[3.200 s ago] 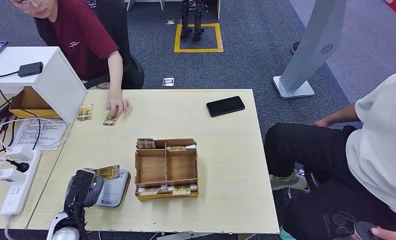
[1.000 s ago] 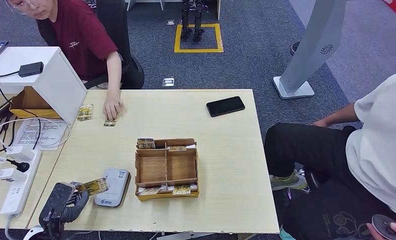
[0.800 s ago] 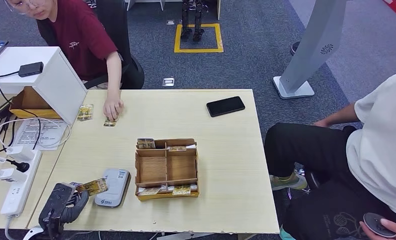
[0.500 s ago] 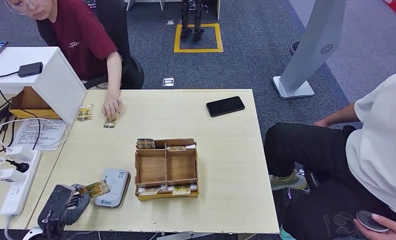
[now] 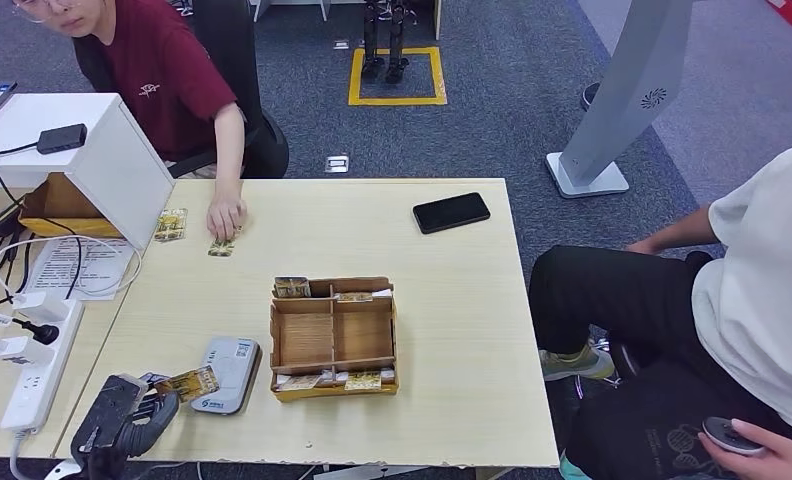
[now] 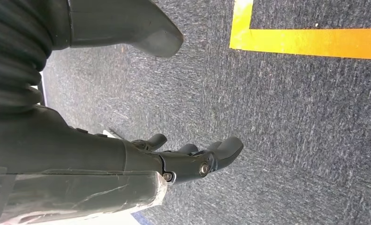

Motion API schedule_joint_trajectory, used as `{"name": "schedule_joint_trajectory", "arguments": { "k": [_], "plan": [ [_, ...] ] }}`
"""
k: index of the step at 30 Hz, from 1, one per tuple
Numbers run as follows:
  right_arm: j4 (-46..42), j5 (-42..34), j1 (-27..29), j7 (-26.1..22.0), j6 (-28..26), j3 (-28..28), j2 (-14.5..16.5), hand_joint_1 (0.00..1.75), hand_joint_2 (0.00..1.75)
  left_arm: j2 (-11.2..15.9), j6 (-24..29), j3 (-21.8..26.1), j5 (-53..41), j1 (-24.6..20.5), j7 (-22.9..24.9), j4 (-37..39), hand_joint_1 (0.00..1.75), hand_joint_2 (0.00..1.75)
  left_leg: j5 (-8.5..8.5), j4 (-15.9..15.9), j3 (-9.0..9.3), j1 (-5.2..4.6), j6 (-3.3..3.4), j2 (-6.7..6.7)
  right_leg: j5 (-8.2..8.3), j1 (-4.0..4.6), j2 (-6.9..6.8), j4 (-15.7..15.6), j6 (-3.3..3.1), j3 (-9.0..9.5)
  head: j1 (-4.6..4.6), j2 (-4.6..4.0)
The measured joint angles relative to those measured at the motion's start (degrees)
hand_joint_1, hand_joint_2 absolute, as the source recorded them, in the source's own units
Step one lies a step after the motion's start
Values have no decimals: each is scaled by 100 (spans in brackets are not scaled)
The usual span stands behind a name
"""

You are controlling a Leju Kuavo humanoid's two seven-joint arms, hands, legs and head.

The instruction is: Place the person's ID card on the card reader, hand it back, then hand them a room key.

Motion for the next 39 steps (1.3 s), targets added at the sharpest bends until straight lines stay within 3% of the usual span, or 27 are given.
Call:
{"name": "schedule_joint_trajectory", "arguments": {
  "k": [9, 18, 25, 39],
  "plan": [
    [0, 16, 0, -2, 14, -1, 0, 0, 175, 22, -209, 0, 175, 58, -64, -42, 175, 175, 0, 0, -1, 0, 0, 1, 0, 0, 1, 0, 0, 0, 0, 0],
    [0, 132, 1, -2, 45, -89, 0, 0, 175, 256, -882, 7, 671, 625, -213, -457, 175, 175, -1, -1, -2, 0, 1, 1, -2, 0, 0, 0, 1, -4, 1, 0],
    [-2, 284, -29, 2, 109, -101, 0, 0, 175, 378, 12, -423, -1212, 622, 168, -495, 175, 175, -1, -1, 0, -1, 2, -2, -2, -1, -5, -1, 1, 2, 2, 0],
    [-4, 303, -58, 2, 114, -103, 0, 0, 175, 432, 165, -805, -1359, 488, 187, -414, 175, 175, -1, -1, 7, -2, 1, -1, -1, -2, -5, 0, 1, 7, 3, 0]
  ]
}}
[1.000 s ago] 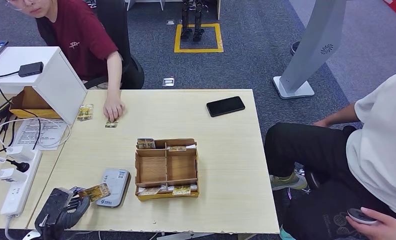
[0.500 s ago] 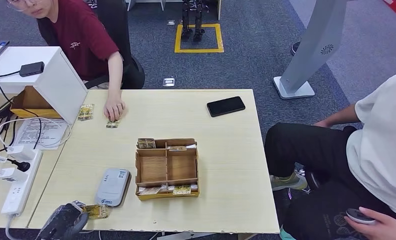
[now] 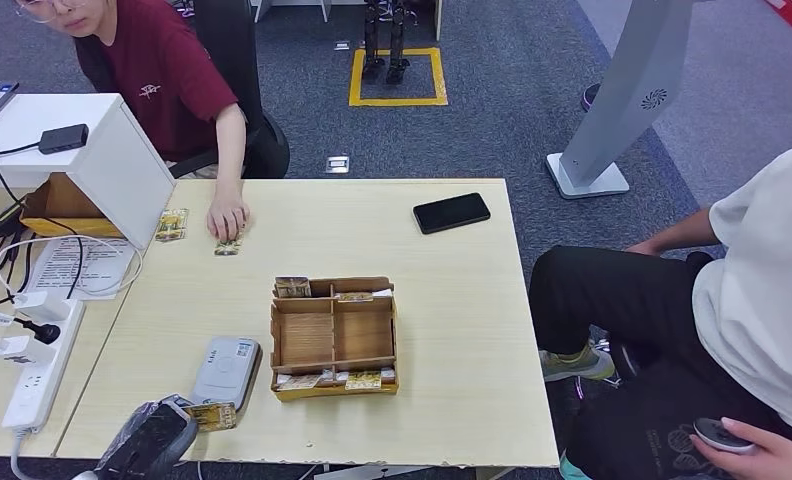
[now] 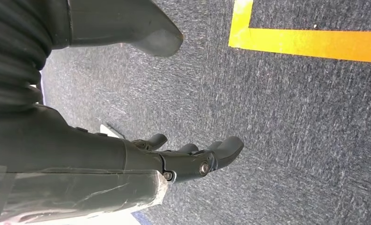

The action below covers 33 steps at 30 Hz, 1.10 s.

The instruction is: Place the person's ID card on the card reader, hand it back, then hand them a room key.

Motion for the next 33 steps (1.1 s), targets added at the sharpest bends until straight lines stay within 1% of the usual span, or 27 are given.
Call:
{"name": "schedule_joint_trajectory", "arguments": {
  "k": [2, 7, 10, 13, 16, 19, 22, 25, 28, 30, 33],
  "plan": [
    [0, 1, 0, 0, 0, -2, 0, 0, 175, -1, 79, -18, -100, -4, 40, 7, 175, 175, 0, 0, 0, 0, 0, 0, 0, 0, 0, 0, 0, 0, 0, 0],
    [0, 37, -2, 28, 4, -37, 0, 0, 175, -25, 615, -246, -745, -91, 271, 62, 175, 175, 0, 0, 1, -1, 0, -1, 0, 0, -1, 0, 0, 2, 1, 0],
    [0, 65, -2, 33, 18, -64, 0, 0, 175, -44, 757, -392, -940, -157, 386, 113, 175, 175, 0, 0, 3, -1, 0, 0, 1, -1, 0, 0, 0, 4, 1, 0],
    [0, 80, -2, 31, 22, -97, 1, 0, 175, -58, 816, -481, -969, -185, 426, 154, 175, 175, 0, 0, 4, -1, 0, 0, 1, -1, 0, 0, 0, 5, 0, 0],
    [0, 115, -2, 21, 22, -125, 2, 0, 175, -77, 830, -515, -674, -188, 371, 171, 175, 175, 0, 0, 4, -1, 0, -1, 0, -1, 0, 0, 0, 5, 0, 0],
    [0, 157, -2, -1, 22, -133, 2, 0, 175, -99, 689, -514, -252, -183, 264, 171, 175, 175, 0, 0, 3, -1, 0, -1, 0, -1, 0, 0, 0, 6, 0, 0],
    [0, 180, -2, -25, 21, -144, 1, 0, 175, -101, 368, -490, 414, -125, 27, 158, 175, 175, 0, 0, 4, -1, 0, 0, 0, -1, 0, 0, 0, 8, 1, 0],
    [0, 203, 2, -16, 24, -160, 0, 0, 175, -58, -55, -364, 1299, 52, -211, 41, 175, 175, 0, 0, 5, 0, 0, 2, 0, 0, 3, 0, 0, 4, 1, 0],
    [0, 243, 7, -13, 31, -181, 0, 0, 175, 7, -393, -132, 2039, 270, -296, -200, 175, 175, 0, 0, 0, 1, 0, 1, 0, 1, 2, 0, 0, -2, -1, 0],
    [0, 258, 5, -14, 33, -196, 0, 0, 175, 33, -533, 49, 2328, 369, -306, -369, 175, 175, 0, 0, -2, 1, 0, -1, -1, 1, 0, 0, 0, -2, 0, 0],
    [0, 266, 1, -16, 37, -230, 0, 0, 175, 45, -595, 242, 2402, 440, -285, -517, 175, 175, 0, -1, -3, 1, 0, -1, -1, 1, 0, 0, 0, -2, -1, 0]
  ]
}}
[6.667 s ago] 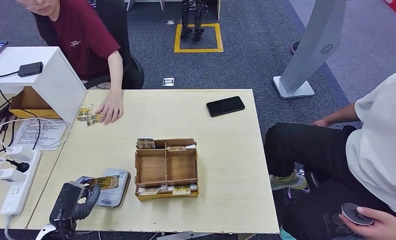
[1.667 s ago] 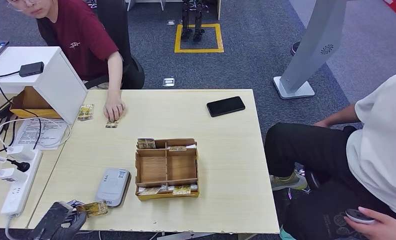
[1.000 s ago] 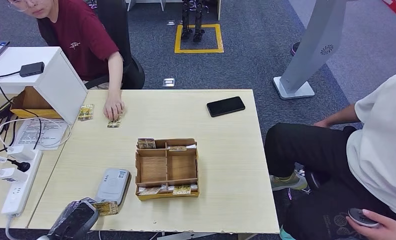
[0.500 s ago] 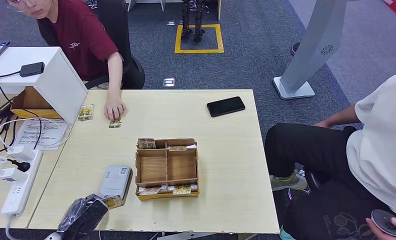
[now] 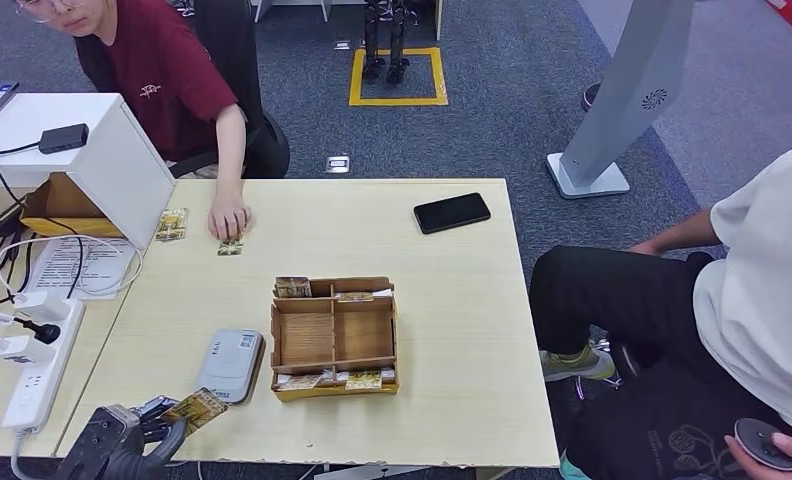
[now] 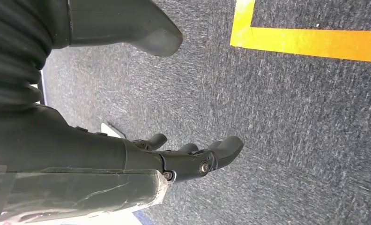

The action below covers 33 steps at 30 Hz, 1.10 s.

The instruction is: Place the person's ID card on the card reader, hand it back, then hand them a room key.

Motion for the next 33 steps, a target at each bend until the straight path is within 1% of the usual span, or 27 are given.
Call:
{"name": "schedule_joint_trajectory", "arguments": {
  "k": [4, 11, 14, 18, 22, 33],
  "plan": [
    [0, 13, -2, -21, 2, -41, 0, 0, 175, -7, -6, 101, -124, 10, 78, -41, 175, 175, 0, 0, 0, 0, 0, 0, 0, -1, 0, 0, 0, 1, 1, 0],
    [0, 34, -4, 19, -5, -66, 1, 0, 175, -39, 54, 109, -297, -3, 90, -41, 175, 175, 0, 0, 0, -1, 0, 0, 0, -1, 0, 0, 0, 0, 1, 0],
    [0, 57, -5, 38, -4, -81, 2, 0, 175, -119, 221, 109, -565, -77, 158, -38, 175, 175, 0, 0, 0, -1, 0, 0, 0, -1, 0, 0, 0, -1, 0, 0],
    [0, 101, -7, 56, -4, -91, 3, 0, 175, -302, 480, 85, -978, -278, 269, 13, 175, 175, 0, 1, 1, -1, 0, 0, 1, -1, 0, 0, 0, 1, -2, 0],
    [0, 111, -8, 57, -4, -97, 4, 0, 175, -447, 560, 37, -1108, -436, 284, 88, 175, 175, 0, 1, 2, -2, 0, 1, 1, -1, 1, 0, 0, 1, -2, 0],
    [0, 111, -9, 57, -4, -153, 4, 0, 175, -548, 585, 22, -1127, -508, 284, 163, 175, 175, 0, 1, 1, -1, 0, 1, 1, -1, 2, 0, 0, -3, -1, 0]
  ]
}}
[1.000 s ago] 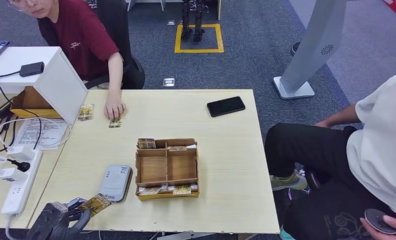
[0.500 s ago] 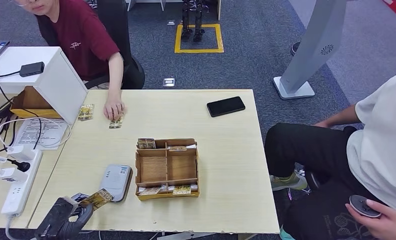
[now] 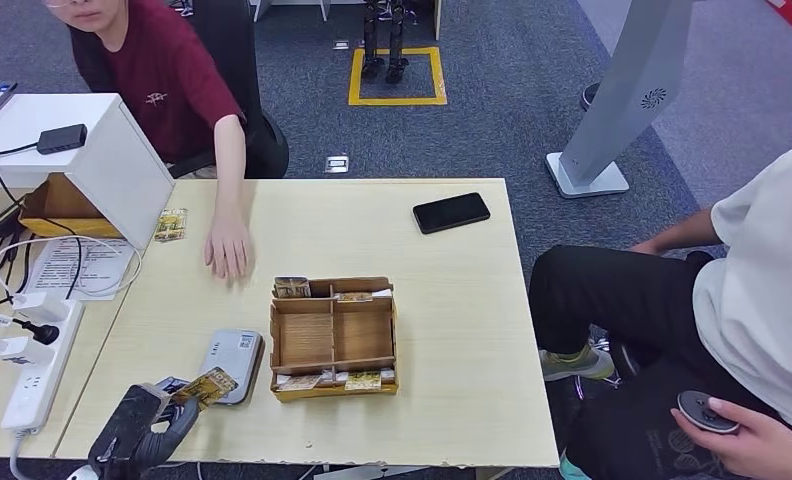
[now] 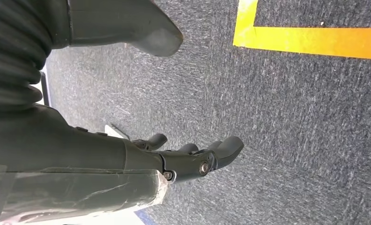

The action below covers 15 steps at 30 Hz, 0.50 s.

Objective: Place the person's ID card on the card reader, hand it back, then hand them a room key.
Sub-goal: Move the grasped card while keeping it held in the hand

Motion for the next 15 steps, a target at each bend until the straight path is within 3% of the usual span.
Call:
{"name": "schedule_joint_trajectory", "arguments": {
  "k": [9, 15],
  "plan": [
    [0, 19, 0, 0, 0, -25, 1, 0, 175, -27, 12, -12, 5, -46, 0, 4, 175, 175, 0, 0, 1, 0, 0, 0, 0, 0, 0, 0, 0, 0, -1, 0],
    [0, 109, -21, 0, 4, -37, 15, 0, 175, -160, 313, -236, -157, -441, 113, 138, 175, 175, 1, 1, 0, -1, 0, -1, 1, -1, -2, 0, 0, 3, 1, 0]
  ]
}}
